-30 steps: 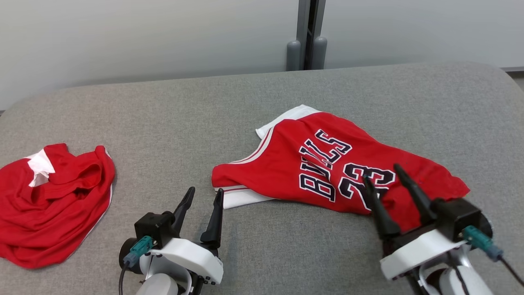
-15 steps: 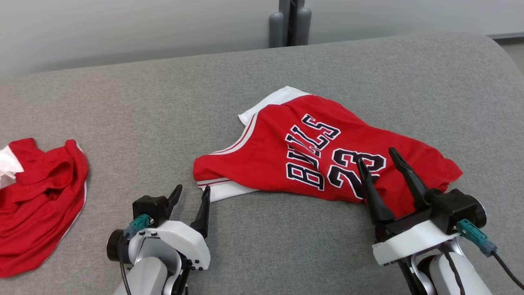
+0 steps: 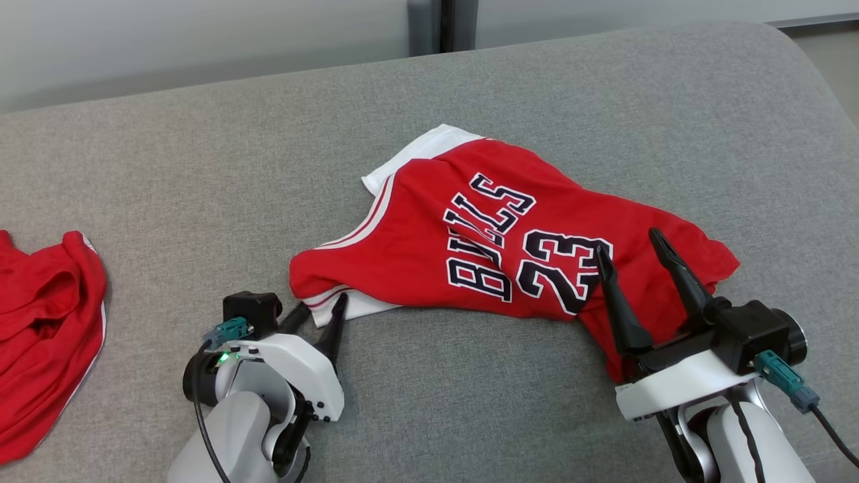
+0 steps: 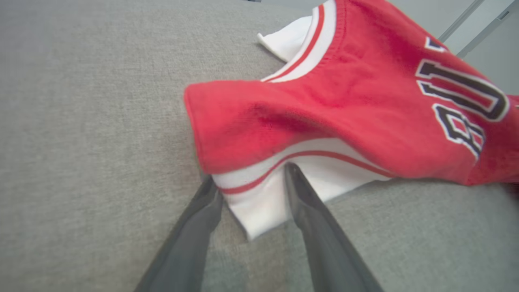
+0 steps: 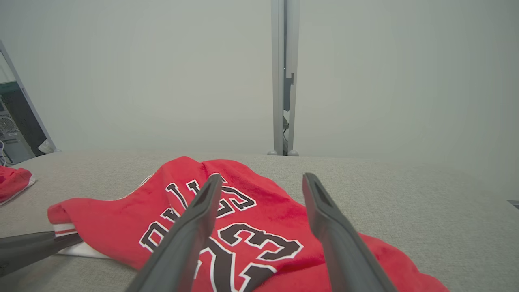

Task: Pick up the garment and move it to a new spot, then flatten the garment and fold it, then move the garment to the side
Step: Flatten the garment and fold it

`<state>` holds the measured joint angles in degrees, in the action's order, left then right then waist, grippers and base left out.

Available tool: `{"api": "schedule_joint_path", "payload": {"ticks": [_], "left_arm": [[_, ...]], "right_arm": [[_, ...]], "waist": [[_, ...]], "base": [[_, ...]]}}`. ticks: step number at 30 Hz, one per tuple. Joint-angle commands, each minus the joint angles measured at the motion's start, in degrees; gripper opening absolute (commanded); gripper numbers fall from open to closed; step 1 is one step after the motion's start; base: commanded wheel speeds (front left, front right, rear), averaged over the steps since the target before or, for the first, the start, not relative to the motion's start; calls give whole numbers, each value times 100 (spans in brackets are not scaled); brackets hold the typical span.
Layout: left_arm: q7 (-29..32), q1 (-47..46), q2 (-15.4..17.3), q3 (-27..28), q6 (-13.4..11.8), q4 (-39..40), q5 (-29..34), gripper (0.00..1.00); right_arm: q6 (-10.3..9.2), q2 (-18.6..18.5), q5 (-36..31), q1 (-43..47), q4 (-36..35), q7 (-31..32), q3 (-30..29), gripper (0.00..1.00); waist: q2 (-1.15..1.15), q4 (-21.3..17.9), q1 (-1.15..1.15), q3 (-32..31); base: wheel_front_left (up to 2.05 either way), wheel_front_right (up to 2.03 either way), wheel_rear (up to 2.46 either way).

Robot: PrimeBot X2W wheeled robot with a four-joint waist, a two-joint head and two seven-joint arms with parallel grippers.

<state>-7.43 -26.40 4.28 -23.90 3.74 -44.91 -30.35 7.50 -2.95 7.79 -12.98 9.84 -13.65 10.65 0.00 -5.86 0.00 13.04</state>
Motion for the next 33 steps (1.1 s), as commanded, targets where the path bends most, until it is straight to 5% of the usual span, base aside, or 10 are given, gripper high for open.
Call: {"api": "schedule_joint_path", "payload": {"ticks": [1, 15, 20, 33], "left_arm": [[-9, -76, -11, -46, 115, -45, -65, 0], [-555, 106, 248, 164, 118, 1126, -108, 0], [326, 515, 532, 85, 95, 2047, -331, 0], [3161, 2206, 1637, -192, -558, 4552, -886, 0]], "right_arm": [[-2, -7, -34, -18, 26, -65, -27, 100], [-2, -2, 90, 182, 218, -129, -105, 100], [-2, -3, 191, 268, 308, -153, -76, 100], [-3, -5, 380, 356, 355, -165, -94, 100]], "waist": [[0, 18, 0, -42], [0, 459, 0, -657], [0, 642, 0, -869], [0, 934, 0, -1056]], "base": [[0, 0, 0], [0, 0, 0], [0, 0, 0], [0, 0, 0]]}}
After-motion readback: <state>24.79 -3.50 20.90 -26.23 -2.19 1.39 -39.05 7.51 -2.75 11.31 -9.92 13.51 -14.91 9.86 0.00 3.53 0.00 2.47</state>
